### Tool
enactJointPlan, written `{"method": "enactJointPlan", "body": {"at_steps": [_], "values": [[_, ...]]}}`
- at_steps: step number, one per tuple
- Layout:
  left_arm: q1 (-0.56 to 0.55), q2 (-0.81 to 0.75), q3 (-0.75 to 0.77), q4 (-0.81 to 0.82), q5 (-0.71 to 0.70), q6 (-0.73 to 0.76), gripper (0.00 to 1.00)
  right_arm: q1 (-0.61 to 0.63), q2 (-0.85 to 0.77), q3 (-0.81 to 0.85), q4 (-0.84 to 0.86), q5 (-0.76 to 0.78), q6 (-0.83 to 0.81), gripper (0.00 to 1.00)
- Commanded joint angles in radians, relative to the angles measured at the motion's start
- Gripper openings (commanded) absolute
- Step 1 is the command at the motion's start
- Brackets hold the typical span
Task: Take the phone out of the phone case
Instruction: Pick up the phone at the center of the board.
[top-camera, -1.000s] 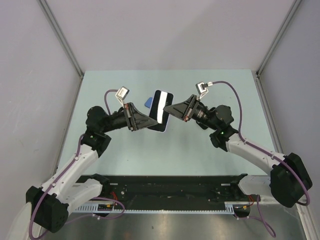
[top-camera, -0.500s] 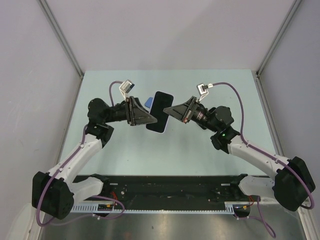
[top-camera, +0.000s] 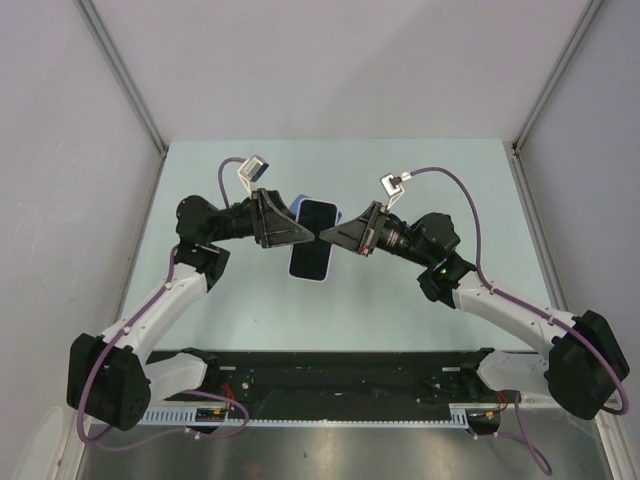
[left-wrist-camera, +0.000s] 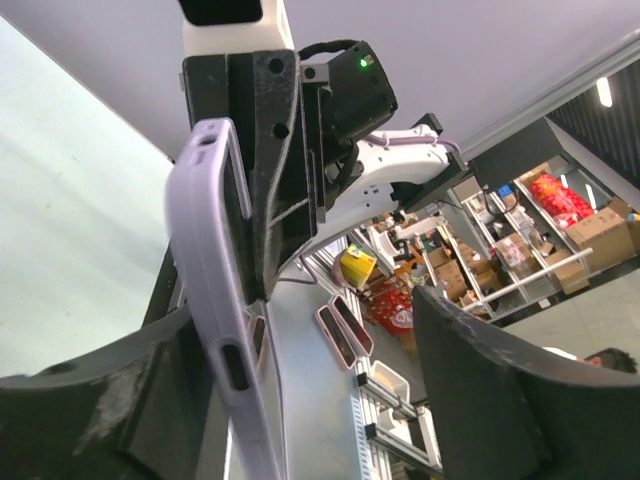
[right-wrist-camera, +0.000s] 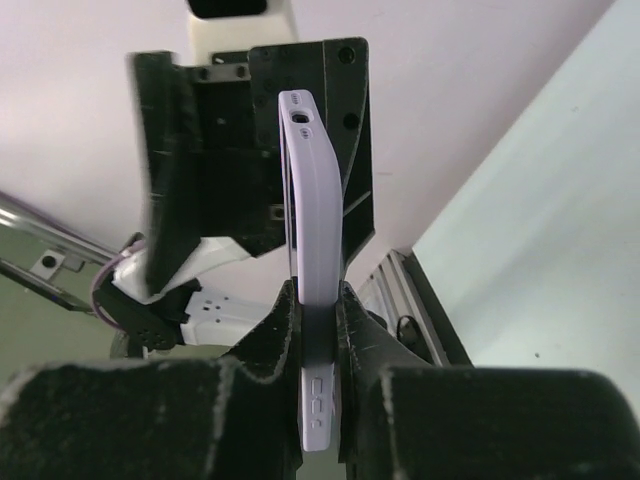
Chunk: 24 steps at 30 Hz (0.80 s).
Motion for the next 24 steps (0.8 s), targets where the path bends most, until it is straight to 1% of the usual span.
{"method": "enactJointPlan", "body": {"at_steps": [1,3,7,16,17,19,20,22,24], "values": [[-0.002,-0.041,0.040,0.139,-0.041,0.003,0.83,0.005,0.016,-0.009,-0.086,-0.009,-0.006,0.00],[-0.007,-0.040,0.031,0.146,-0.041,0.002,0.84,0.003,0.019,-0.010,-0.057,0.000,0.012,0.00],[-0.027,-0.035,0.014,0.143,-0.043,0.013,0.83,0.002,0.030,-0.007,-0.030,0.009,0.034,0.00],[-0.073,0.000,-0.026,0.126,-0.057,0.046,0.79,0.002,0.011,-0.006,0.011,0.032,0.061,0.00],[-0.074,0.005,-0.028,0.126,-0.055,0.049,0.77,0.003,0.008,-0.006,0.006,0.035,0.060,0.00],[-0.080,0.011,-0.026,0.116,-0.052,0.065,0.74,0.006,-0.006,-0.004,-0.009,0.037,0.052,0.00],[-0.082,0.015,-0.025,0.094,-0.052,0.074,0.69,0.005,-0.010,-0.003,-0.015,0.041,0.048,0.00],[-0.083,0.017,-0.022,0.067,-0.052,0.103,0.63,0.009,-0.024,-0.004,-0.032,0.050,0.032,0.00],[-0.083,0.017,-0.022,0.040,-0.052,0.115,0.54,0.009,-0.050,-0.003,-0.049,0.072,0.022,0.00]]}}
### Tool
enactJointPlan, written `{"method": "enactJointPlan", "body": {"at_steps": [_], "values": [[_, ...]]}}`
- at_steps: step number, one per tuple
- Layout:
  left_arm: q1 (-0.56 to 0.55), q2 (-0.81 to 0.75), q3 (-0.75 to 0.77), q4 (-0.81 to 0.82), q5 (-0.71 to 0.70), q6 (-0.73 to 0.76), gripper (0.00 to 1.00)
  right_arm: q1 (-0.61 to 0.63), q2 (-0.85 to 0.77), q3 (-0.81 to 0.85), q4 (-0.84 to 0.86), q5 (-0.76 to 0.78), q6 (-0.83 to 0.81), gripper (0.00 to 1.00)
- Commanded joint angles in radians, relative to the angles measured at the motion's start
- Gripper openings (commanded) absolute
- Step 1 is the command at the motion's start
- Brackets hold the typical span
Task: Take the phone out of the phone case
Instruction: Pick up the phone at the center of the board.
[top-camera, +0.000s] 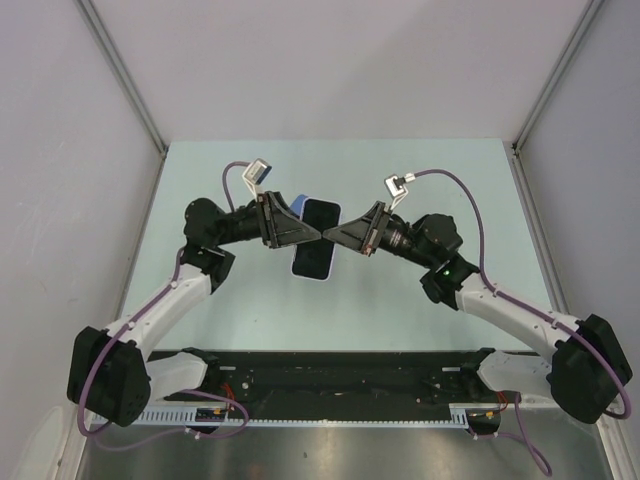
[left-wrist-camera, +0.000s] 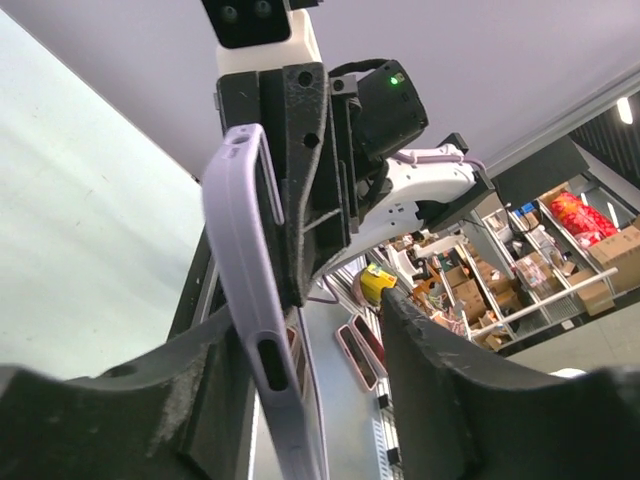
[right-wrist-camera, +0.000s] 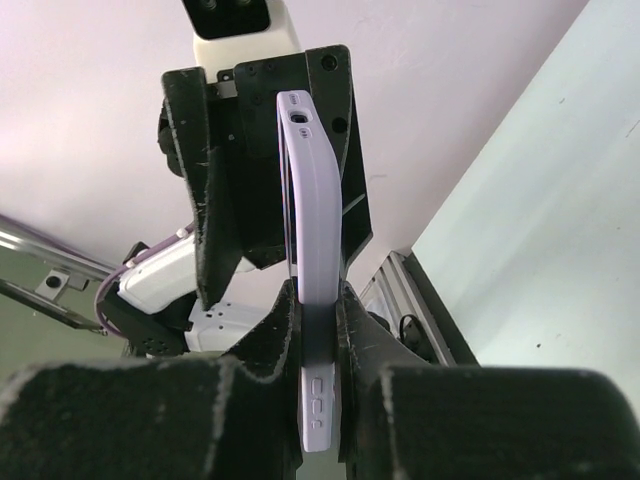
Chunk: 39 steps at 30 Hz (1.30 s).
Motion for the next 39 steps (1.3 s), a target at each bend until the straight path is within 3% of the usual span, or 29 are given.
{"method": "enactJointPlan", "body": {"at_steps": [1,2,4,5,6,7,8,9,11,13,26,39], "values": [[-0.051,-0.004,0.013,0.009,0.017,0.069,0.49,0.022,-0.047,0.011,-0.031,0.048,-0.025,0.00],[-0.051,-0.006,0.013,-0.002,0.017,0.072,0.37,0.018,-0.061,0.011,-0.042,0.057,-0.033,0.00],[-0.053,-0.009,0.016,-0.015,0.011,0.081,0.26,0.018,-0.070,0.014,-0.075,0.068,-0.044,0.00],[-0.051,-0.011,0.019,-0.028,0.011,0.086,0.11,0.017,-0.073,0.016,-0.083,0.075,-0.051,0.00],[-0.053,-0.011,0.023,-0.031,0.011,0.086,0.02,0.017,-0.072,0.017,-0.085,0.074,-0.053,0.00],[-0.051,-0.011,0.025,-0.040,0.011,0.090,0.00,0.015,-0.072,0.019,-0.094,0.074,-0.052,0.00],[-0.053,-0.014,0.023,-0.040,0.010,0.093,0.00,0.015,-0.069,0.023,-0.098,0.074,-0.050,0.00],[-0.051,-0.015,0.026,-0.040,0.011,0.093,0.00,0.009,-0.067,0.023,-0.104,0.075,-0.045,0.18],[-0.051,-0.021,0.026,-0.042,0.010,0.090,0.00,0.000,-0.069,0.023,-0.112,0.079,-0.042,0.40],[-0.051,-0.029,0.028,-0.045,0.011,0.090,0.00,-0.020,-0.073,0.023,-0.102,0.077,-0.035,0.50],[-0.051,-0.043,0.028,-0.091,0.017,0.101,0.00,-0.049,-0.015,0.080,0.049,0.019,0.002,0.53],[-0.050,-0.054,0.039,-0.108,0.020,0.098,0.00,-0.097,-0.214,0.077,-0.189,0.103,-0.127,0.57]]}}
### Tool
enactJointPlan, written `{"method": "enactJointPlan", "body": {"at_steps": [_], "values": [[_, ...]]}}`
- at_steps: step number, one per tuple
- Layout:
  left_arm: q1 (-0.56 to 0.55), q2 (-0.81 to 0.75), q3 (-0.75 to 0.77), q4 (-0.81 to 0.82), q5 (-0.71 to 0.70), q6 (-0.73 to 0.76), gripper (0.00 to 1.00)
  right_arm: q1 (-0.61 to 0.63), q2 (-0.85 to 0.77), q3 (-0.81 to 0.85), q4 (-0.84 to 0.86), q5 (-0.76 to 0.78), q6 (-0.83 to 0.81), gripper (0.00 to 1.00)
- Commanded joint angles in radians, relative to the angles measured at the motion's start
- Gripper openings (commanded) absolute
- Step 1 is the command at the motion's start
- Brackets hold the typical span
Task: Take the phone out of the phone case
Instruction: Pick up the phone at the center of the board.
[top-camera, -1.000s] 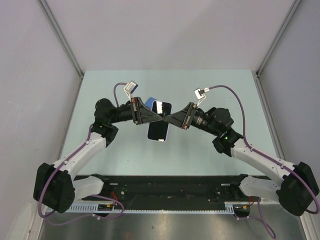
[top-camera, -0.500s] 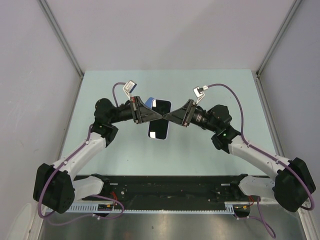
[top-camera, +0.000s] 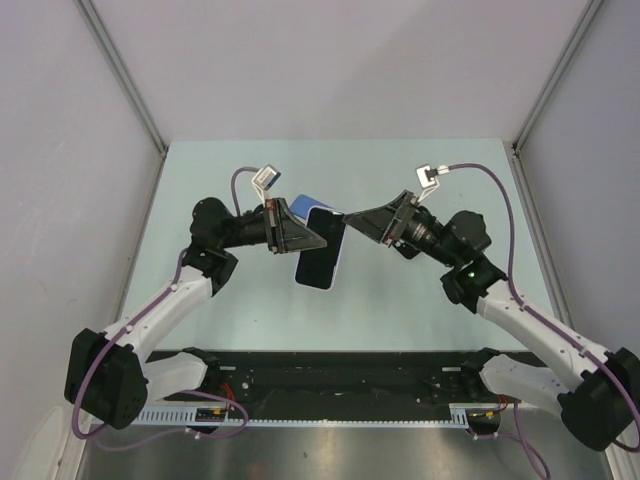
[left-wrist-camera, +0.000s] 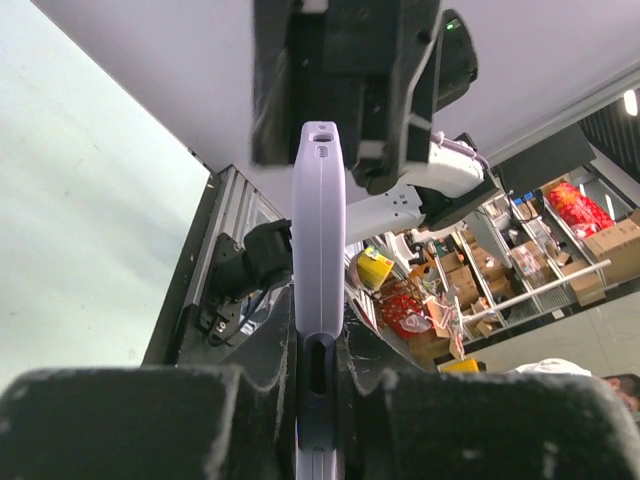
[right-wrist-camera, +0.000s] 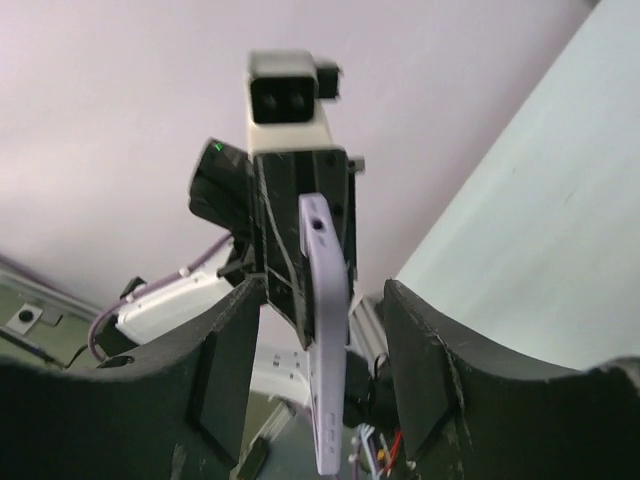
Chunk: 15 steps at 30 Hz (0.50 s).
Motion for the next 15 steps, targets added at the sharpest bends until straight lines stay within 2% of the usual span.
{"method": "enactJointPlan", "body": {"at_steps": [1,5,9,13,15], "values": [[-0.004,-0.042,0.034,0.015,0.041,0.029,0.00,-0.031,-0.101,0.054,-0.073,0.097,-0.073,0.57],[-0.004,-0.050,0.034,0.016,0.039,0.023,0.00,-0.039,-0.115,0.056,-0.115,0.086,-0.096,0.62],[-0.004,-0.052,0.043,0.021,0.039,0.022,0.00,-0.031,-0.031,0.057,-0.007,-0.012,-0.056,0.71],[-0.004,-0.056,0.045,0.021,0.041,0.019,0.00,0.018,0.050,0.072,0.062,-0.026,-0.042,0.71],[-0.005,-0.058,0.043,0.018,0.044,0.020,0.00,0.032,0.093,0.082,0.108,-0.040,-0.032,0.63]]}}
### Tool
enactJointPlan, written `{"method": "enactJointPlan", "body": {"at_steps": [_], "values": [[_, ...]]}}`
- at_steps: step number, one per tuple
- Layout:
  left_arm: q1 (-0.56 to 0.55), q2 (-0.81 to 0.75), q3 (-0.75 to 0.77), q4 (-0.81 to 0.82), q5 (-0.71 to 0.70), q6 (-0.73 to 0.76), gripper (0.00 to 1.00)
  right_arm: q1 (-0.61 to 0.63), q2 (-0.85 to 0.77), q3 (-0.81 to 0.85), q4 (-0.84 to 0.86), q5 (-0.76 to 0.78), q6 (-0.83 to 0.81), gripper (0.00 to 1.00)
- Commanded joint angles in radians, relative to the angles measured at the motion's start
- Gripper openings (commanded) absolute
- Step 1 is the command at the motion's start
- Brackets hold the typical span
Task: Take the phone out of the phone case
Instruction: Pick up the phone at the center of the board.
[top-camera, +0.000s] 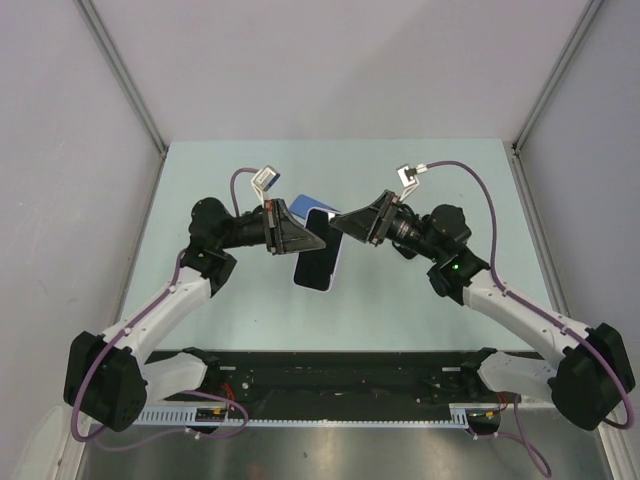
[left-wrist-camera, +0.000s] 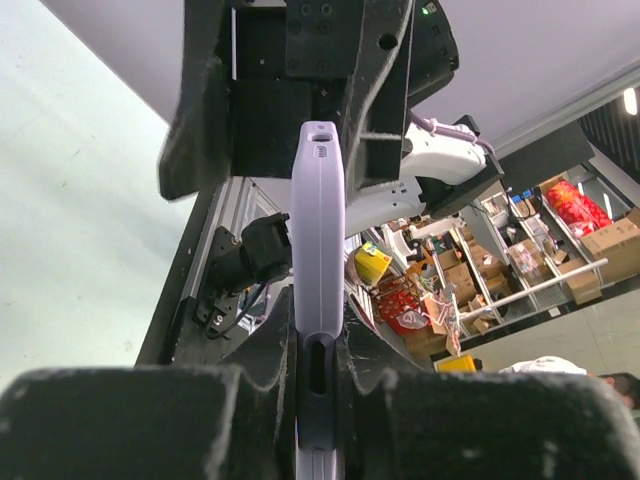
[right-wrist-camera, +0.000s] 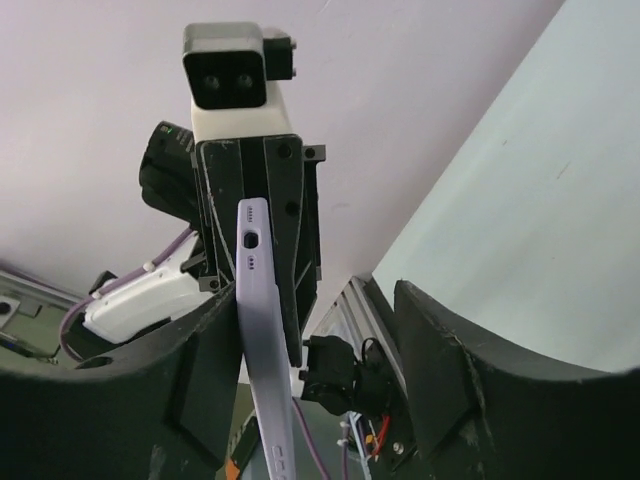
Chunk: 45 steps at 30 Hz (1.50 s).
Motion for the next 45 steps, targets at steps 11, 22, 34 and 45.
{"method": "enactJointPlan", "body": {"at_steps": [11,22,34,45], "values": [[-0.002,-0.025,0.044,0.038,0.037,0.013,0.42,0.072,0.084,0.064,0.159,0.034,0.039,0.00],[-0.005,-0.008,0.006,0.104,0.049,-0.018,0.29,0.080,0.098,0.064,0.198,0.071,0.062,0.00],[-0.005,-0.026,0.011,0.118,0.043,-0.018,0.00,0.002,-0.023,0.064,0.038,0.097,0.046,0.32],[-0.002,-0.032,0.017,0.116,0.040,-0.022,0.00,-0.004,-0.013,0.063,0.073,0.019,0.085,0.29]]}}
